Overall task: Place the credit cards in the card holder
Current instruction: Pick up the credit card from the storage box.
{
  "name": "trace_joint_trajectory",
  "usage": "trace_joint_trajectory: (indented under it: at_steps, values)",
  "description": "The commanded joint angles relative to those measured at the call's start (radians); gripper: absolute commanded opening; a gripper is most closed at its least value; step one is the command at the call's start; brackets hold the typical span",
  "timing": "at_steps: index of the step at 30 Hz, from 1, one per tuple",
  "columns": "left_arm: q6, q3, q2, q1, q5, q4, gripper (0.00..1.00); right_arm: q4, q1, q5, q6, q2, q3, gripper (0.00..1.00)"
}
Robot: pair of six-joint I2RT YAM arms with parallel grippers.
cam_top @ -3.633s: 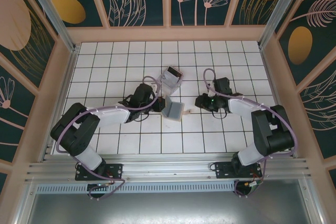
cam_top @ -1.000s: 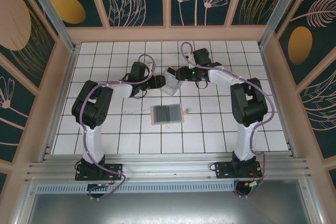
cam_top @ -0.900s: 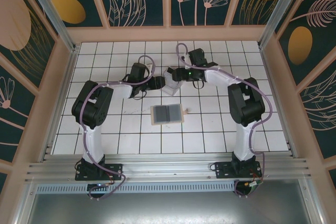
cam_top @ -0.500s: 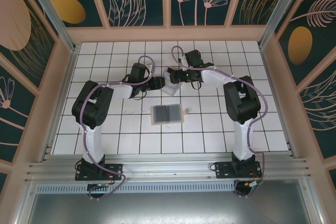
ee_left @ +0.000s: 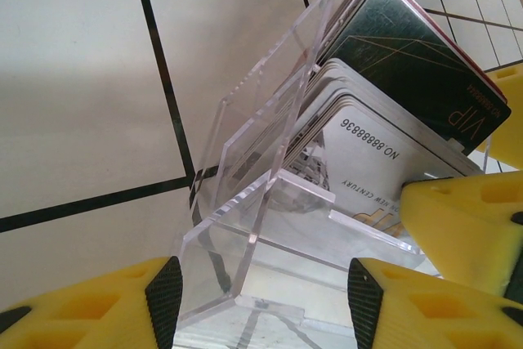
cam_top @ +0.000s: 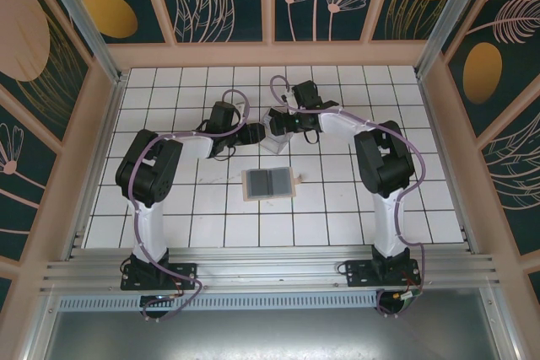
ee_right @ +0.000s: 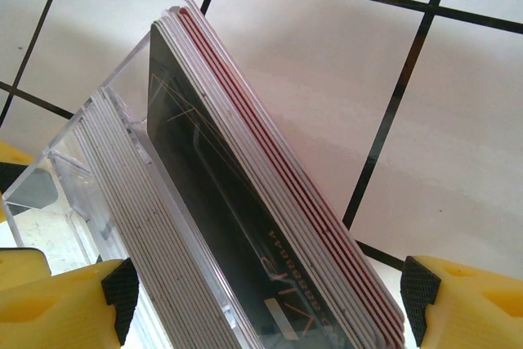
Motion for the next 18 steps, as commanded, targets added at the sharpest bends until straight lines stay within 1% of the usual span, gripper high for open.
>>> trace_joint_trajectory:
  at_steps: [1,12,18]
  values:
    - [0.009,0.004,0.022,-0.004,-0.002,0.023,0.59,-0.003,0.000,0.015,-0.020,-0.030,0.026,0.86]
    - [0.006,-0.002,0.021,-0.004,-0.004,0.027,0.59,-0.022,0.010,0.021,-0.029,0.020,0.036,0.86]
    - [0.009,-0.005,0.024,-0.003,-0.009,0.025,0.58,-0.018,0.004,0.079,-0.014,0.023,0.033,0.85]
